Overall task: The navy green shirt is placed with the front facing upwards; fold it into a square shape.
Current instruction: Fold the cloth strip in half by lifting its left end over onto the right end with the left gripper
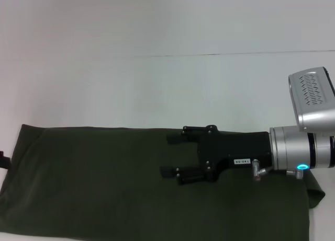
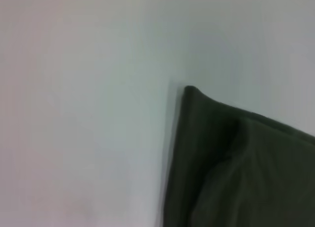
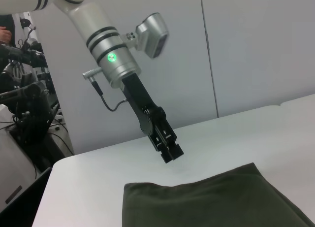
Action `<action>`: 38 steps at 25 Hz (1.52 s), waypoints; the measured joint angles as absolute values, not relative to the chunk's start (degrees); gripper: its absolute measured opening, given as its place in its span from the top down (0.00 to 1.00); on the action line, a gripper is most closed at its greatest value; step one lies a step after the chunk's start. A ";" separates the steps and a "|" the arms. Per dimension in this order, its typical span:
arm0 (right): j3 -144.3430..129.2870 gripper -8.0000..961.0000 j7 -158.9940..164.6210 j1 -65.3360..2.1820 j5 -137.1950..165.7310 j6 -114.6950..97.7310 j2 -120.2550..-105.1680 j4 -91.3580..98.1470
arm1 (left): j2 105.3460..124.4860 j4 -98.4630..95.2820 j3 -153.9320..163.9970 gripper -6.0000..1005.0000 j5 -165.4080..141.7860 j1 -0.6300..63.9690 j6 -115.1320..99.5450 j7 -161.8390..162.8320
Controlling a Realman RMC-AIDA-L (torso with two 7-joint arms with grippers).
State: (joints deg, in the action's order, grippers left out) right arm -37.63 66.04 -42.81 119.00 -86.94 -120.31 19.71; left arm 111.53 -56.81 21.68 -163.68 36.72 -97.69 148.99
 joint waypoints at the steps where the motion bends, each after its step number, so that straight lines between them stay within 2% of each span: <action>1: -37.65 0.10 66.04 -42.73 119.00 -86.83 -120.31 19.70 | 111.66 -56.65 22.96 0.47 -163.68 36.71 -96.99 149.42; 13: -37.70 0.10 66.00 -42.45 119.07 -86.57 -120.23 19.75 | 112.60 -53.66 27.13 0.05 -163.21 37.08 -92.12 150.75; 38: -38.64 0.10 66.37 -42.40 119.25 -85.83 -120.23 19.07 | 112.94 -50.36 29.88 0.08 -163.57 37.58 -88.50 149.39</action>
State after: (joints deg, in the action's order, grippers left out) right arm -38.64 66.37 -42.40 119.25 -85.83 -120.23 19.07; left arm 112.94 -50.36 29.88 -163.57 37.58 -88.50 149.39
